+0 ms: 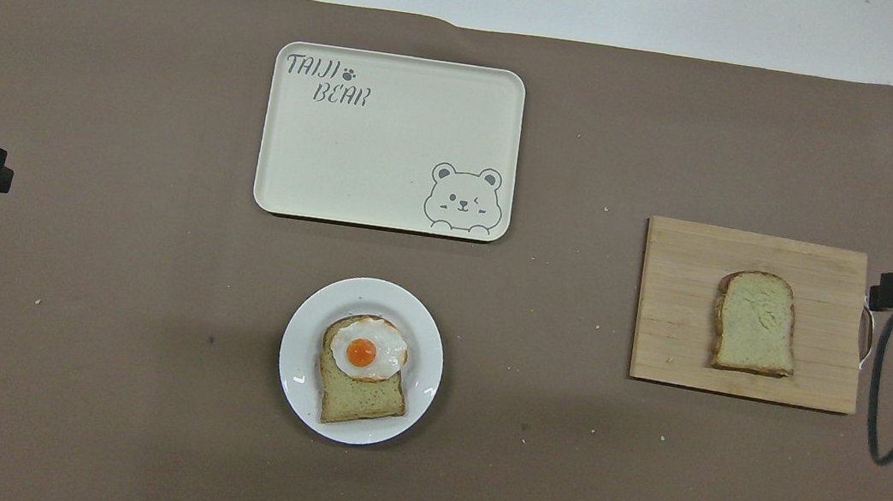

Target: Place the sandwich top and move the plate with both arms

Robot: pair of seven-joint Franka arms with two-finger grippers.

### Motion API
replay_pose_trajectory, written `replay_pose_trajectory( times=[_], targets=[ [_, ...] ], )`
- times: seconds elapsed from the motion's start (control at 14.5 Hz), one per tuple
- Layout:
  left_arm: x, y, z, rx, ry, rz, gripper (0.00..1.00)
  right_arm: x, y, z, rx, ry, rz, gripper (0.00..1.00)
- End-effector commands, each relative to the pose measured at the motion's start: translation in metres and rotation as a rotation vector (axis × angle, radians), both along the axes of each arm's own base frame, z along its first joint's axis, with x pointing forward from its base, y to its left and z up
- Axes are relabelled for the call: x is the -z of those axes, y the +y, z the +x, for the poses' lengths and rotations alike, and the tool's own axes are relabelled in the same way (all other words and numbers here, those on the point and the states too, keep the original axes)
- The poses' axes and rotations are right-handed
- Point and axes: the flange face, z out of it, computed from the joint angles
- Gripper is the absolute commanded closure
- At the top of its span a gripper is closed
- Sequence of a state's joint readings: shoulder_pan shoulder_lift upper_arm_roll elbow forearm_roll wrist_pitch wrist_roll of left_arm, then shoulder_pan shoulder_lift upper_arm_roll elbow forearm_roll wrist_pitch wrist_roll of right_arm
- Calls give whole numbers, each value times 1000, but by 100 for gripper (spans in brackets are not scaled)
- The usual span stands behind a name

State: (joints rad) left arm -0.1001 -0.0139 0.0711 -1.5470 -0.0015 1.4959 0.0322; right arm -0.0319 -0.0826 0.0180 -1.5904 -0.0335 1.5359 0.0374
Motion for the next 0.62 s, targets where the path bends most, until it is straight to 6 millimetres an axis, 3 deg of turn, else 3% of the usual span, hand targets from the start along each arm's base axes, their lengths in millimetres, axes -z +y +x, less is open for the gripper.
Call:
replay_pose_trajectory(
  times=[0.0,0.55],
  targets=[
    [-3,1,-6,-10,6,-15,0,-2,0,-4,7,8,24,0],
    [-3,1,-6,-10,6,-15,0,-2,-2,-4,5,8,19,0]
  ],
)
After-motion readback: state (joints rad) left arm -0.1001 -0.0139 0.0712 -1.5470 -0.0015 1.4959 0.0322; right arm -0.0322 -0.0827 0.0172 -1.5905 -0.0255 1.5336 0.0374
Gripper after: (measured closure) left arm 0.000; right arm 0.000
